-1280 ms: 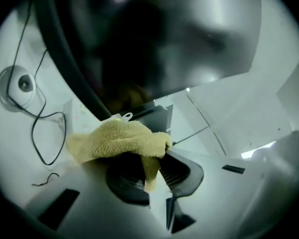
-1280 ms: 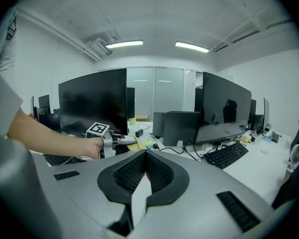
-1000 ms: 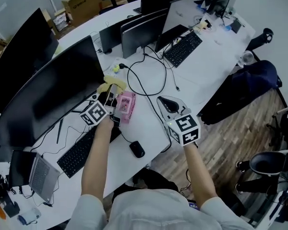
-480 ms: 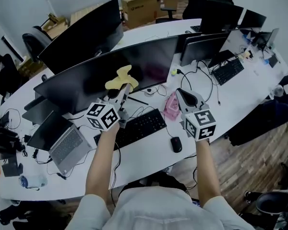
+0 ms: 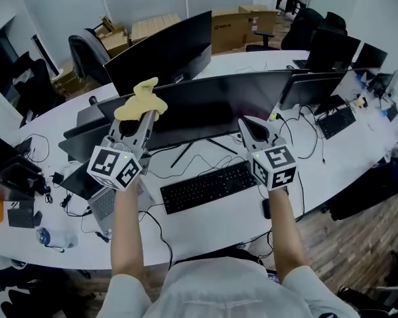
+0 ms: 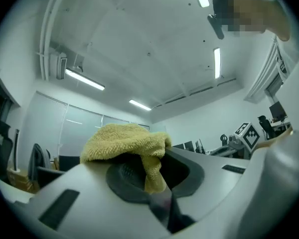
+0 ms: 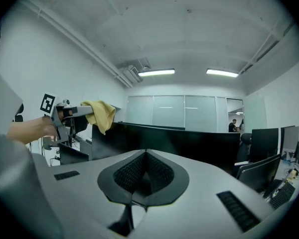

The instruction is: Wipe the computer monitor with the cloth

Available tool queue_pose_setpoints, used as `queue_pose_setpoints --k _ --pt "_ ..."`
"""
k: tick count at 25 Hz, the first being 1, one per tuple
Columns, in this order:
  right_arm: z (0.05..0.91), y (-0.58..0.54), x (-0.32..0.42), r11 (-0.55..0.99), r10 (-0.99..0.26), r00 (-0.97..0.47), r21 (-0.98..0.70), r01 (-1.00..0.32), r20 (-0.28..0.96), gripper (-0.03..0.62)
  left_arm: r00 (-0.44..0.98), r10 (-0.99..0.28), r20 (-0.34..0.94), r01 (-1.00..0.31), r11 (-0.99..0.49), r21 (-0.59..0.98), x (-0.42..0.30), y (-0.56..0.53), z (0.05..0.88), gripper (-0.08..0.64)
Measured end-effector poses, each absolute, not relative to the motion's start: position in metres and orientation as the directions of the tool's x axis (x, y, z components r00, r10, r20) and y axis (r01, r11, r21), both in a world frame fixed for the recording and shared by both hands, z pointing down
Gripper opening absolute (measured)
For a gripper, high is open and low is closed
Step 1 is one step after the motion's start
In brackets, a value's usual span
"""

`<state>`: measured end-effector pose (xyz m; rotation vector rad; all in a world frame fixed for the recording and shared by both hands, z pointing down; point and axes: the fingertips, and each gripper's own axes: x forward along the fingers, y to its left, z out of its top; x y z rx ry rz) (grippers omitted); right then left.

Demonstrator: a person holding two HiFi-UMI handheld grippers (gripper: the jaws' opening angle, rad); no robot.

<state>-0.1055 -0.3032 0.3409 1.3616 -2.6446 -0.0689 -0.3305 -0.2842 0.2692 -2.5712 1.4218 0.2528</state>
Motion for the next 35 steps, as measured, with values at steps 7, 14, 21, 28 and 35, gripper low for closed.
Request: queue_pose_setpoints --k 7,14,21,28,35 --pt "0.315 -0.290 -0.161 0.611 -0.792 -0.605 0.127 -0.781 0.088 0.028 0.311 -0.939 -0.143 -0.931 -0.272 -0.243 -0.446 -0.286 0.234 0.060" --pt "0.312 -0.278 -0.178 0.599 -0.800 -0.593 0.143 -0.788 0.088 0.028 0.286 -0.958 0.011 -0.925 -0.280 -0.257 -0.481 -0.316 0.259 0.060" --pt "0.317 -0.280 -0.165 0.571 -0.821 -0.564 0.139 -0.809 0.093 0.028 0.274 -0.957 0.097 -0.912 -0.291 -0.290 -0.472 -0.338 0.289 0.058" --pt "0.320 -0.289 -0.149 0.575 -0.818 -0.565 0.142 -0.806 0.101 0.028 0.317 -0.943 0.098 -0.898 -0.332 -0.290 -0.428 -0.351 0.289 0.058" --pt "0.324 -0.296 -0.106 0.572 -0.820 -0.557 0.153 -0.806 0.129 0.028 0.326 -0.937 0.122 -0.880 -0.348 -0.324 -0.374 -0.366 0.291 0.058"
